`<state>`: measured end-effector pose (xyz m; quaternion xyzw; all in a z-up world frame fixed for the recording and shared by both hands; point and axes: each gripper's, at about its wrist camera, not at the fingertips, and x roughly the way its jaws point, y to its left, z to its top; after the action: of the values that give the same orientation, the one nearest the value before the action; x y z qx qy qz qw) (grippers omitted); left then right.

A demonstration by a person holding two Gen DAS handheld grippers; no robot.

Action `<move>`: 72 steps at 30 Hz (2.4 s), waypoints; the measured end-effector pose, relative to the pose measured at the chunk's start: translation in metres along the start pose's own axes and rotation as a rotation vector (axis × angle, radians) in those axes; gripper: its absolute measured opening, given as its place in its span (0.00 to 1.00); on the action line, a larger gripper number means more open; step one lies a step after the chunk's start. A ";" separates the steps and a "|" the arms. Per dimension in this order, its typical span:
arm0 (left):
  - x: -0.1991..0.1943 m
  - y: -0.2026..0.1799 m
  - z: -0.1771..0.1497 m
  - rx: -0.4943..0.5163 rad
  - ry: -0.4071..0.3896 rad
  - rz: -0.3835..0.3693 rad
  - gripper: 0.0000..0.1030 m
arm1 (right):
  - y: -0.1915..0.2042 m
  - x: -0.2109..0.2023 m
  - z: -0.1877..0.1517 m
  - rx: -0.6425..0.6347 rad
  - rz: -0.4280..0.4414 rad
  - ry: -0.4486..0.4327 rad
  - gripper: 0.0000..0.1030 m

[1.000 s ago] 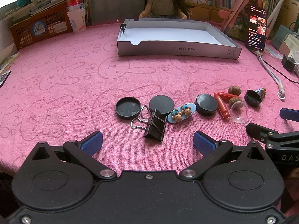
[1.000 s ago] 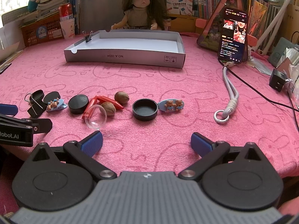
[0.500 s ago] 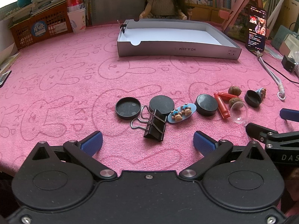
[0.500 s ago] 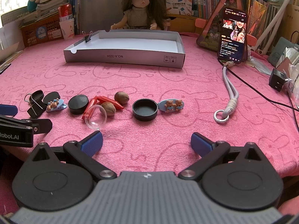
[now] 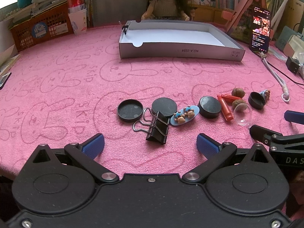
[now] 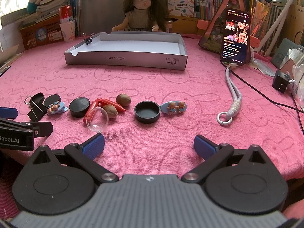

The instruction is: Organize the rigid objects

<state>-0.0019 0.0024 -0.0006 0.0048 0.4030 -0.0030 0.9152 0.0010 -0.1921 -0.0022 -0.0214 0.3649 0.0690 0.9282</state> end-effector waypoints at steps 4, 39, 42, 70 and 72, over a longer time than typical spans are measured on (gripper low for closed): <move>-0.001 0.001 0.001 -0.003 0.000 -0.006 0.96 | 0.001 -0.003 -0.002 0.006 0.007 -0.017 0.96; -0.016 0.020 -0.003 0.027 -0.046 -0.014 0.37 | -0.003 0.004 0.011 0.005 0.020 -0.098 0.63; -0.015 0.027 -0.002 0.016 -0.046 0.006 0.39 | -0.004 0.005 0.012 0.010 0.021 -0.095 0.63; -0.018 0.073 0.011 -0.092 -0.087 0.135 0.55 | 0.000 0.012 0.013 0.004 -0.004 -0.090 0.67; -0.019 0.070 0.009 -0.104 -0.086 0.109 0.56 | 0.000 0.011 0.013 0.003 -0.003 -0.090 0.67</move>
<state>-0.0069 0.0720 0.0197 -0.0208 0.3622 0.0676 0.9294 0.0183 -0.1894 -0.0003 -0.0176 0.3230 0.0679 0.9438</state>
